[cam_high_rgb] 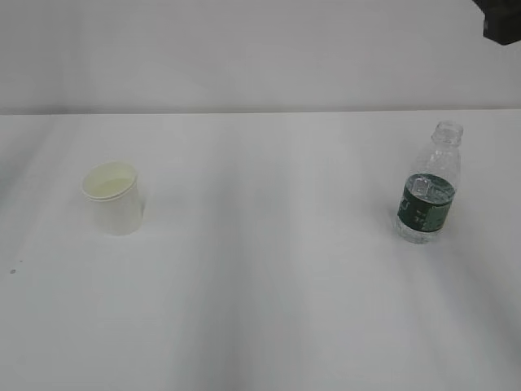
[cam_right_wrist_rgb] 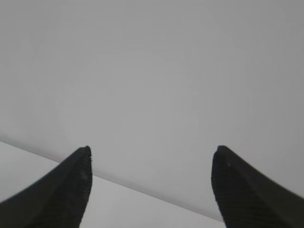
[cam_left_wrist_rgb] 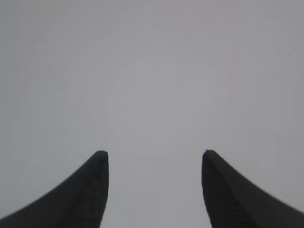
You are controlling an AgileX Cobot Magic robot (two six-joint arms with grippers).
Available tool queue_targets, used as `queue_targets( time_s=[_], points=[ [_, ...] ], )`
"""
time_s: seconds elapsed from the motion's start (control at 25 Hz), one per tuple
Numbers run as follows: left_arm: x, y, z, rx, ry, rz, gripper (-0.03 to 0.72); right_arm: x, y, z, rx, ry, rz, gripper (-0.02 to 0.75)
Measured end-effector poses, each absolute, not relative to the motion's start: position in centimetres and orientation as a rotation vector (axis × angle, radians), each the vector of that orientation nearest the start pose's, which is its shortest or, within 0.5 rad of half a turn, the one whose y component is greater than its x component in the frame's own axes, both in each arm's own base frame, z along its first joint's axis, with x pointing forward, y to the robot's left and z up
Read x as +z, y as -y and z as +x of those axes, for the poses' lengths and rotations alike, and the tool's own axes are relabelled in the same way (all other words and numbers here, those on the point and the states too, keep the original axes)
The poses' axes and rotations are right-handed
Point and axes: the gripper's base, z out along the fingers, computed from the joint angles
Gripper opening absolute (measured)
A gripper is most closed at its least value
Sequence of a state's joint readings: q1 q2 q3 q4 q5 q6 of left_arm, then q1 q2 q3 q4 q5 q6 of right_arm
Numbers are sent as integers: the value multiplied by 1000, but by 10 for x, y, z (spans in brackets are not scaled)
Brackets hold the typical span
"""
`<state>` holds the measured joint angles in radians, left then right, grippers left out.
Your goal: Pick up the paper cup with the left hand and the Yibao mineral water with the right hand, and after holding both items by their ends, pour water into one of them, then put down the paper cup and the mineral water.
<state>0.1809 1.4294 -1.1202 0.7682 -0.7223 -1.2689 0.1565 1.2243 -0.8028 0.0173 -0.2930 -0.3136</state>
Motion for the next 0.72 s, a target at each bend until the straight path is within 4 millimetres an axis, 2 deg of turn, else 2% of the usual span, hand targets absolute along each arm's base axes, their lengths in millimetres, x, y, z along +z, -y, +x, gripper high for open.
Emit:
queue_targets(
  time_s=[0.2,0.48,0.72],
  points=[
    [407,-18,324,-797,-1227,-168,446,348,-41,260,-118,-1549,-359,592],
    [411,-18,322,-820,-1211,-177,446,356,-39,250,-121,-1559,-366,591],
    [441,-16,320,-841,-1150,-140,440,376,-39,251,-122,-1541,-364,591]
  ],
)
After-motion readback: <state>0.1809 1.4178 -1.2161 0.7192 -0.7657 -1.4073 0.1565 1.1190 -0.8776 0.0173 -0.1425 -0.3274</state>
